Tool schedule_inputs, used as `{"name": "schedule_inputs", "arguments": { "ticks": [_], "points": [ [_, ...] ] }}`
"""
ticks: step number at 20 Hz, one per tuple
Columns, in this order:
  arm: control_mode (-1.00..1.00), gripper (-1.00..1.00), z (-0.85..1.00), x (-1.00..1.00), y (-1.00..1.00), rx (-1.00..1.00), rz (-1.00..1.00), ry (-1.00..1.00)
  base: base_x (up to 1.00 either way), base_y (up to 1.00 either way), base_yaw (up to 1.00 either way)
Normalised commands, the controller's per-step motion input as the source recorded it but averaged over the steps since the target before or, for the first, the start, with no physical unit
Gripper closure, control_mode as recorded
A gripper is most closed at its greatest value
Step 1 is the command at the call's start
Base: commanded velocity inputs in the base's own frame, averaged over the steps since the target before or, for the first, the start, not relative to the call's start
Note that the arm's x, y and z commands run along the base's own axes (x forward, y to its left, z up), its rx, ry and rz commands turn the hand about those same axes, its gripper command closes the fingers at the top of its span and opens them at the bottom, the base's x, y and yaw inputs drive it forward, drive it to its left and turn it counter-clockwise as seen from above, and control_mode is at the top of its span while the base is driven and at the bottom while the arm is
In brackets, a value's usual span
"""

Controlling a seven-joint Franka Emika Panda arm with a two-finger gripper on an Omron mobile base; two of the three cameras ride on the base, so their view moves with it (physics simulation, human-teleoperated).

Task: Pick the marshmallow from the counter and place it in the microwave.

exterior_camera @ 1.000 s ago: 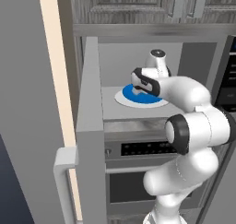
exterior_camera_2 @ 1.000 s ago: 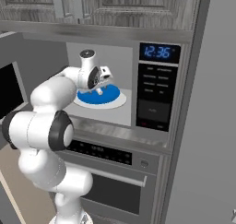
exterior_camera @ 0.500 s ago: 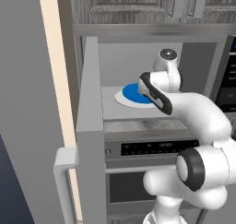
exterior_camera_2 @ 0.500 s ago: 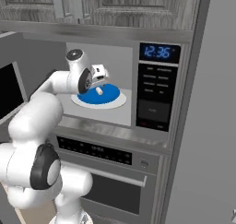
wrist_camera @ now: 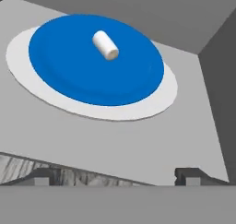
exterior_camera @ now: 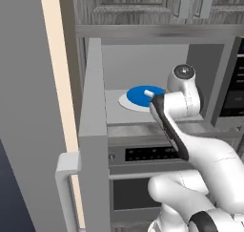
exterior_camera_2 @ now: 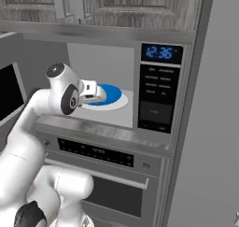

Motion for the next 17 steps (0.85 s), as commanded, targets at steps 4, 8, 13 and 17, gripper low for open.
{"name": "schedule_inputs", "arguments": {
  "ticks": [4, 8, 13, 17],
  "points": [
    [-1.00, -1.00, 0.00, -1.00, 0.00, 0.15, -0.15, 0.00, 0.00, 0.00, 0.00],
    [-1.00, -1.00, -0.02, -1.00, 0.00, 0.17, -0.15, -0.01, 0.00, 0.00, 0.00],
    [-1.00, -1.00, -0.09, -1.00, 0.00, 0.18, -0.18, -0.02, 0.00, 0.00, 0.00],
    [-1.00, -1.00, -0.07, -1.00, 0.00, 0.17, -0.13, -0.09, 0.00, 0.00, 0.00]
  ]
}}
